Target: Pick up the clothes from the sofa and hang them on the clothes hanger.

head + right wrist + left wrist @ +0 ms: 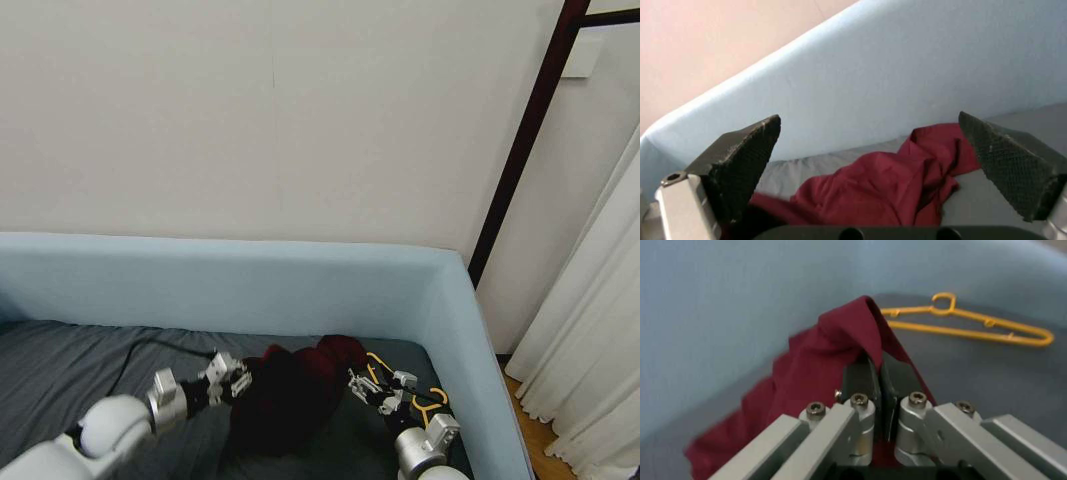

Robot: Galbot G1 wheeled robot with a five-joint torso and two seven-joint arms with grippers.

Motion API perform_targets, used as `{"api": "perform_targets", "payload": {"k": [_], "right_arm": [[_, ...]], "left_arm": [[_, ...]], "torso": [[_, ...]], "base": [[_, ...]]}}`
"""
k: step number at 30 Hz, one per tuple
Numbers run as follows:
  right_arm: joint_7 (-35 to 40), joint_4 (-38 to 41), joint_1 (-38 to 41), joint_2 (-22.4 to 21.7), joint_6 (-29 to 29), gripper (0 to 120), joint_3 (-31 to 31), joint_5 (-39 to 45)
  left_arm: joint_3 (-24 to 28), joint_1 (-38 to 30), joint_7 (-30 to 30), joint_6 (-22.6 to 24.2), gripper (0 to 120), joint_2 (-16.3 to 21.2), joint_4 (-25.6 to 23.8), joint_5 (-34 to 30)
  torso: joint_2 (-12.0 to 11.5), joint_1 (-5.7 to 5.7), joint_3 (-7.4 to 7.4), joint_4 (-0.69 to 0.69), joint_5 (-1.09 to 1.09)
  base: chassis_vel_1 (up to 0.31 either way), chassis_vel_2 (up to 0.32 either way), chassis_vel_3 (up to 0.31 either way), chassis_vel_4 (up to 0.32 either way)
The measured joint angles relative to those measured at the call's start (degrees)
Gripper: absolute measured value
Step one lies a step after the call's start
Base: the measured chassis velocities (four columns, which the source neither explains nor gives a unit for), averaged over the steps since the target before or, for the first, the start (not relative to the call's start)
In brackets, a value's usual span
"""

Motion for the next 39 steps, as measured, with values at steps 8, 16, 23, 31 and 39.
{"api": "perform_targets", "payload": {"k": [8,16,23,31,39], "right_arm": [[-0.4,0.4,-0.6,-0.7,0.3,100,-0.6,-0.1],[-0.5,-0.3,0.3,-1.3,0.3,100,-2.0,0.1],[-0.6,-0.6,1.2,-1.2,0.4,100,-2.7,0.4],[-0.7,-1.0,2.3,-0.7,0.4,100,-2.9,0.8],[-0.6,-1.2,2.9,-0.5,0.4,100,-3.5,0.9]], "left_arm": [[-0.1,-0.5,-11.2,-3.9,7,-8.4,11.2,5.0],[-1.1,-2.7,-20.9,-2.8,39,-12.3,15.5,6.4],[-3.7,2.3,-24.1,-0.5,61,-7.0,10.3,4.4],[-12.3,20.6,-35.3,-3.2,90,-9.2,-10.8,-5.5],[-9.8,29.4,-39.4,-3.3,100,-14.4,-11.8,-1.5]], "torso": [[0.0,0.00,0.00,0.00,0.02],[0.0,0.01,0.00,-0.02,0.00],[0.0,0.01,0.00,0.02,0.00],[0.0,0.00,0.00,0.00,0.02],[0.0,0.00,0.00,0.01,0.00]], "base": [[0.000,0.000,0.000,0.000],[0.000,0.000,0.000,0.000],[0.000,0.000,0.000,0.000],[0.000,0.000,0.000,0.000],[0.000,0.000,0.000,0.000]]}}
